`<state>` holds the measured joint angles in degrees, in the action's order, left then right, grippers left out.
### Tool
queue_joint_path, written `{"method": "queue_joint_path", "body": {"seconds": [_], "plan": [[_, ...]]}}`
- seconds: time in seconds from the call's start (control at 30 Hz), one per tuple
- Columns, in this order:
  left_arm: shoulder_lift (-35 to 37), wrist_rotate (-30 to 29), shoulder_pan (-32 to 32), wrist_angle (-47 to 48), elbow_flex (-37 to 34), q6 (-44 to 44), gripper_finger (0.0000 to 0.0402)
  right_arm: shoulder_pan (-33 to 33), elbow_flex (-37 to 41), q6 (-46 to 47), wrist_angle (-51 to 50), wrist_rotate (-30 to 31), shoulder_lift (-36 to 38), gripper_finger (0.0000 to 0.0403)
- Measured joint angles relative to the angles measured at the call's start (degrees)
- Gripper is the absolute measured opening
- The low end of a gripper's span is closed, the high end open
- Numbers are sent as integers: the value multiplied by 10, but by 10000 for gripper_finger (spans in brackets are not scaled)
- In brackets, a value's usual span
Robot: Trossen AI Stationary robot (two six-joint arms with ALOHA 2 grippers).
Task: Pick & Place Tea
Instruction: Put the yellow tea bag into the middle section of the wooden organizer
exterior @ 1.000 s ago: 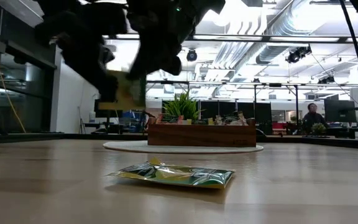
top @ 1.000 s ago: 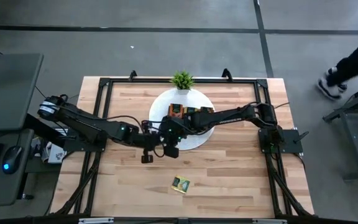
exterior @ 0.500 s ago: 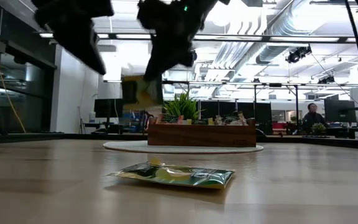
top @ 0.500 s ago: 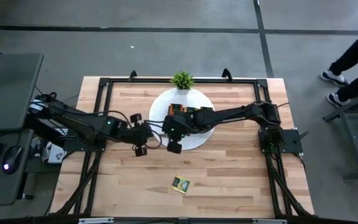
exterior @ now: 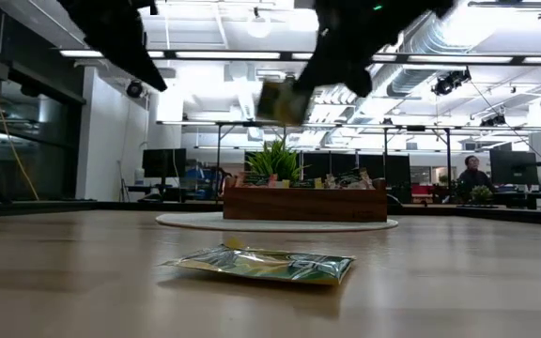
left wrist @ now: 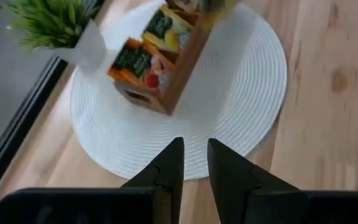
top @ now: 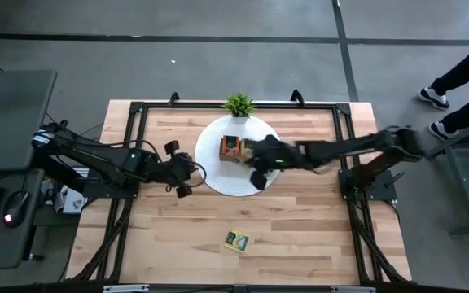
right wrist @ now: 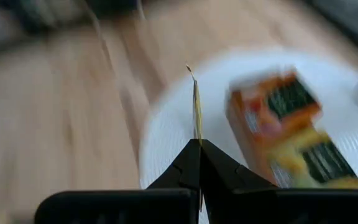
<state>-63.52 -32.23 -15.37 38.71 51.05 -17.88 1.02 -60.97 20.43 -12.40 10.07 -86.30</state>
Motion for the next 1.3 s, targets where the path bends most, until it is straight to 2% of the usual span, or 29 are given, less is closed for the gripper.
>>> {"method": "queue_joint_path", "body": {"seconds": [0.07, 0.13, 0.23, 0.4, 0.57, 0.73, 0.87, 0.93, 1.03, 1.3], "plan": [[-2, -6, 0, -30, -4, 29, 68, 6, 91, 16, 147, 14, 55, 0], [-11, 0, 11, -115, -1, 71, 67, 12, 172, 23, 268, 40, 94, 0], [-31, 53, 49, -222, -1, 123, 67, 21, 259, 41, 406, 96, 130, 0], [-65, 131, 127, -349, -1, 134, 67, 29, 345, 44, 574, 145, 149, 0], [-96, 249, 203, -457, -1, 122, 67, 22, 390, 27, 734, 125, 149, 0], [-143, 372, 249, -605, -1, 70, 67, 1, 396, 22, 783, 52, 148, 0], [-181, 437, 265, -713, -3, 22, 67, -8, 396, 18, 817, 26, 148, 0], [-198, 450, 266, -760, -1, -1, 70, -13, 396, 14, 831, 16, 148, 0], [-210, 454, 267, -777, -2, -22, 86, -19, 396, 14, 834, 3, 148, 0], [-219, 469, 266, -811, -1, -45, 164, -31, 396, 16, 833, -16, 148, 0]]}}
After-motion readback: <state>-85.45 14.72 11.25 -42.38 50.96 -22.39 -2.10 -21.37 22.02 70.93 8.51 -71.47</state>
